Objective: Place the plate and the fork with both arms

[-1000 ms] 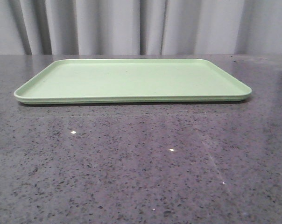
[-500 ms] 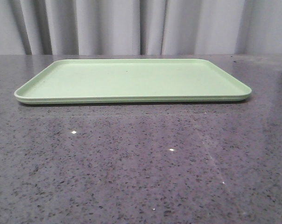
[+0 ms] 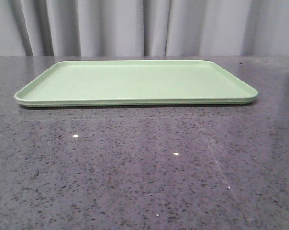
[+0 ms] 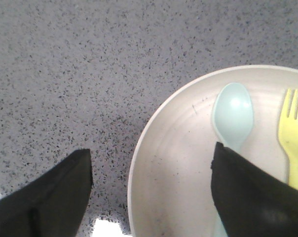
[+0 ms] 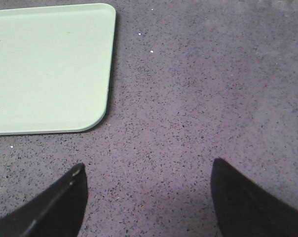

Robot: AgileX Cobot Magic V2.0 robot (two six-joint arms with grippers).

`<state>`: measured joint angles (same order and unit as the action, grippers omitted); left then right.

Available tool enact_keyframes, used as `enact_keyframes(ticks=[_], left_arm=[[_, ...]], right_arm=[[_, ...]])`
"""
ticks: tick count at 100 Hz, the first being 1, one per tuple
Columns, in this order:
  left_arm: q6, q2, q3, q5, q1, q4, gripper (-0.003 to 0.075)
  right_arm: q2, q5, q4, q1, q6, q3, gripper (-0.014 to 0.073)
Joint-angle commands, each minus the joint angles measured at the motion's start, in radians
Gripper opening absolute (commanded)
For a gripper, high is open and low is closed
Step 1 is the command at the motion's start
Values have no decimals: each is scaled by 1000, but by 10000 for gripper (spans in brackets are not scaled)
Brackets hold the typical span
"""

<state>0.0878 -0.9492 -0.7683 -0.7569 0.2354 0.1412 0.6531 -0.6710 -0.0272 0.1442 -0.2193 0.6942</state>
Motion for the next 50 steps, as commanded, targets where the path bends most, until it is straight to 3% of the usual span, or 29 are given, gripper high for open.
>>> enact_keyframes(ticks=[1, 50], left_arm=[[12, -34, -36, 40, 2, 11, 491], [14, -191, -36, 54, 58, -1, 491]], right_arm=[[7, 50, -7, 3, 9, 39, 528], [7, 35, -7, 3, 9, 39, 528]])
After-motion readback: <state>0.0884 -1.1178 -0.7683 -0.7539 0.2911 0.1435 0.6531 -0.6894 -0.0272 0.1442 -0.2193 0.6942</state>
